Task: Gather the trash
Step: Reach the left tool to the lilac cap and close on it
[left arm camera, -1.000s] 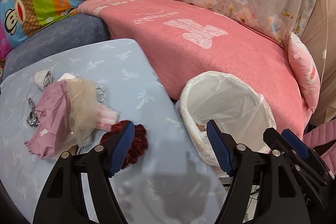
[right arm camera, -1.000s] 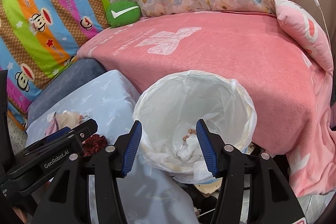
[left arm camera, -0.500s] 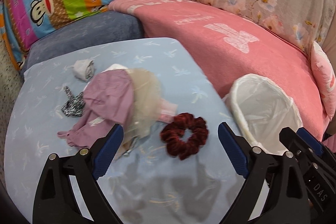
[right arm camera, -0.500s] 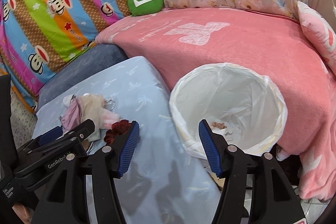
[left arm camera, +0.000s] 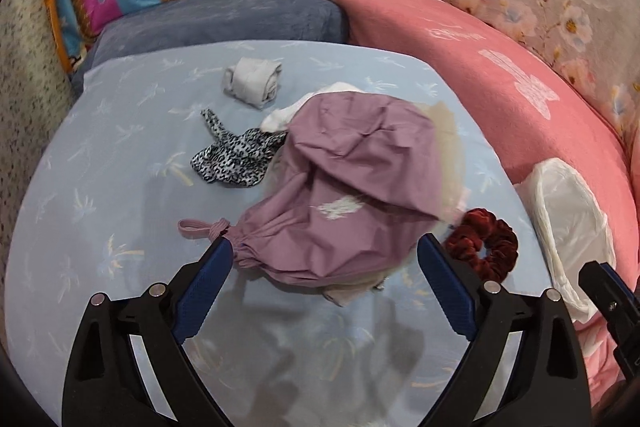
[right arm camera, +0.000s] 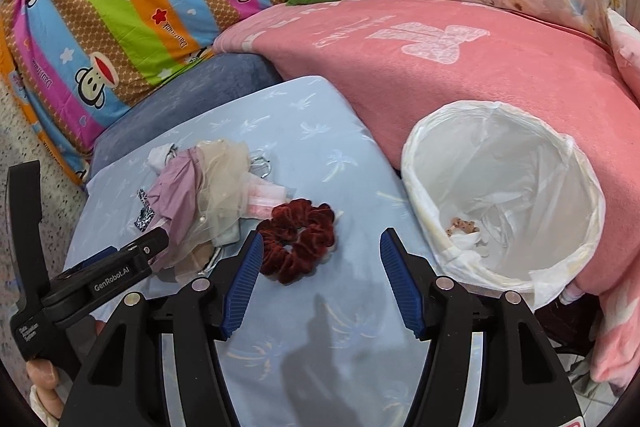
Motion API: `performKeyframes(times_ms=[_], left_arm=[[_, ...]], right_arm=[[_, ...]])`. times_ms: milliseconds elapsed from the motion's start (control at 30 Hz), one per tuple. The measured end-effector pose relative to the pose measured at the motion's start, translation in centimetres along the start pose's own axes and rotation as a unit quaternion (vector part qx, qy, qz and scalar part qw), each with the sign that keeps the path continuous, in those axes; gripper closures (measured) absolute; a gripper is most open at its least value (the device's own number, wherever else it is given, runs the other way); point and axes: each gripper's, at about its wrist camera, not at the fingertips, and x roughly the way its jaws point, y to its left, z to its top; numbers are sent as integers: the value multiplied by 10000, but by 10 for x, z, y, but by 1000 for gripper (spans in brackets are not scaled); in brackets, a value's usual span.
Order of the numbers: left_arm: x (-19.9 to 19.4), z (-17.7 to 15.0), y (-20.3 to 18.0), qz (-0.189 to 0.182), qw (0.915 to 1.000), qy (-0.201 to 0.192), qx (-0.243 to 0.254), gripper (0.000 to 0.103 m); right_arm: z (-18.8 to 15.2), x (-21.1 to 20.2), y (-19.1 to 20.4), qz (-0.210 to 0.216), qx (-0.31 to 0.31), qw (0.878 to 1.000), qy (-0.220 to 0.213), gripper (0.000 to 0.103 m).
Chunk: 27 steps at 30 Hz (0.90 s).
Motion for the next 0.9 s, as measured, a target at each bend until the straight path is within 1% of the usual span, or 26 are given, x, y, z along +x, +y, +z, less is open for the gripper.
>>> performKeyframes(times_ms=[100,133,167,200,267,300,333,367,400,433,467,567,667,900], left_arm=[[7,0,11,-154,9996,85,-202,15],[8,1,13,-197,9995,103,-235,19],[10,1,14,-272,9992,131,-247,25],[12,1,15,-336,9990,168,-241,28],[13,2,15,-419,9986,217,-222,42],[14,2,15,-481,9983,231,-224,47],[14,2,16,-533,9980,247,-221,54],[14,2,17,-607,9976,259,-218,67],[14,3,18,-723,9967,280,-229,74],[14,3,19,-794,9961,301,-237,86],[13,3,20,-801,9960,294,-256,93],[4,4,27,-740,9966,160,-319,98],[-4,8,34,-667,9970,46,-378,99],[-14,20,44,-298,9988,-186,-350,99]], right_arm=[[0,5,8,31,-49,10000,44,43],[0,7,11,57,-60,9999,67,43],[1,10,13,90,-59,9999,97,43],[1,12,16,120,-50,9998,128,43],[2,17,20,169,-27,9997,175,43],[2,19,23,187,-29,9996,192,43],[2,21,25,205,-39,9996,205,43],[2,23,28,217,-50,9995,211,43],[2,25,31,232,-65,9995,222,43],[3,27,35,251,-86,9994,237,43],[4,29,37,272,-102,9993,249,43],[5,36,47,372,-138,9988,294,43],[8,43,57,468,-183,9981,346,43],[13,63,85,651,-361,9964,407,46]])
